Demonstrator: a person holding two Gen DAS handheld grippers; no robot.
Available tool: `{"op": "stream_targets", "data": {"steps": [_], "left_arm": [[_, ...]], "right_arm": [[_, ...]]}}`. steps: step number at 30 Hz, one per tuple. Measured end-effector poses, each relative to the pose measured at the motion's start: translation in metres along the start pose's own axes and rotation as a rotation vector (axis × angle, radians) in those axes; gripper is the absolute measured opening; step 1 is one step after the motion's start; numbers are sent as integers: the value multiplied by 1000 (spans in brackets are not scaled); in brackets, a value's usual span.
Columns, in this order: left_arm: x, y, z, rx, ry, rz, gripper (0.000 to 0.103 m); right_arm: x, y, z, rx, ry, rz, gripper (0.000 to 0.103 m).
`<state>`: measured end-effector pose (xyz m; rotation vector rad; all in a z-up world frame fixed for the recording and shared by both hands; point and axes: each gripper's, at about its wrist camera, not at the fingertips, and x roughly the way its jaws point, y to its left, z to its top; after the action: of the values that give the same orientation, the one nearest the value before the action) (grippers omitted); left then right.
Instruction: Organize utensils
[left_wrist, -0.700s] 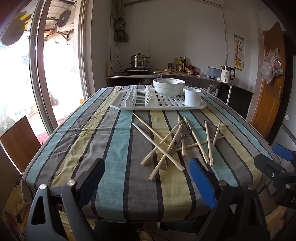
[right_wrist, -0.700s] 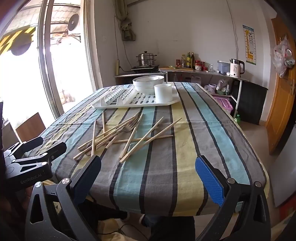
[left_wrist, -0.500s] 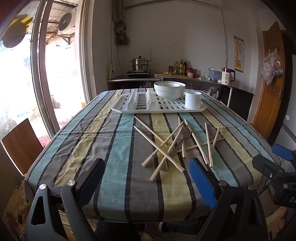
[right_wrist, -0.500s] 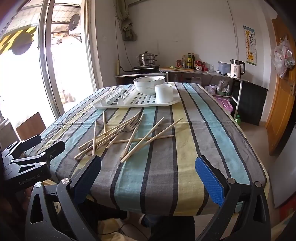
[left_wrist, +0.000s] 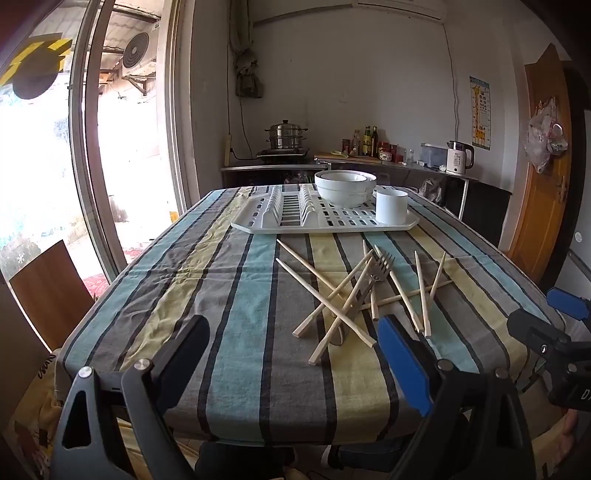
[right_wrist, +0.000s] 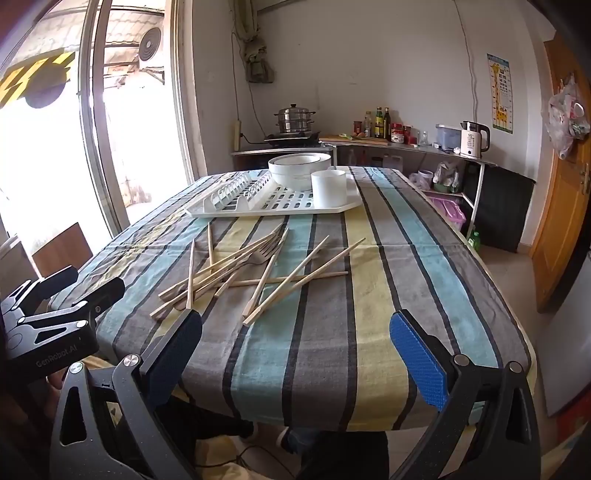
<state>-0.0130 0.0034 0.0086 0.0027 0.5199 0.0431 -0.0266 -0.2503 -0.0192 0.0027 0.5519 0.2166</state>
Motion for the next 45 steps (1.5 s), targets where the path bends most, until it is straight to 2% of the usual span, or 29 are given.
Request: {"op": "stream_targets", "data": {"steps": [45], "left_arm": [[-7, 1, 2, -13, -18, -13, 94]], "right_arm": [[-1, 1, 2, -7, -10, 0, 102]]}}
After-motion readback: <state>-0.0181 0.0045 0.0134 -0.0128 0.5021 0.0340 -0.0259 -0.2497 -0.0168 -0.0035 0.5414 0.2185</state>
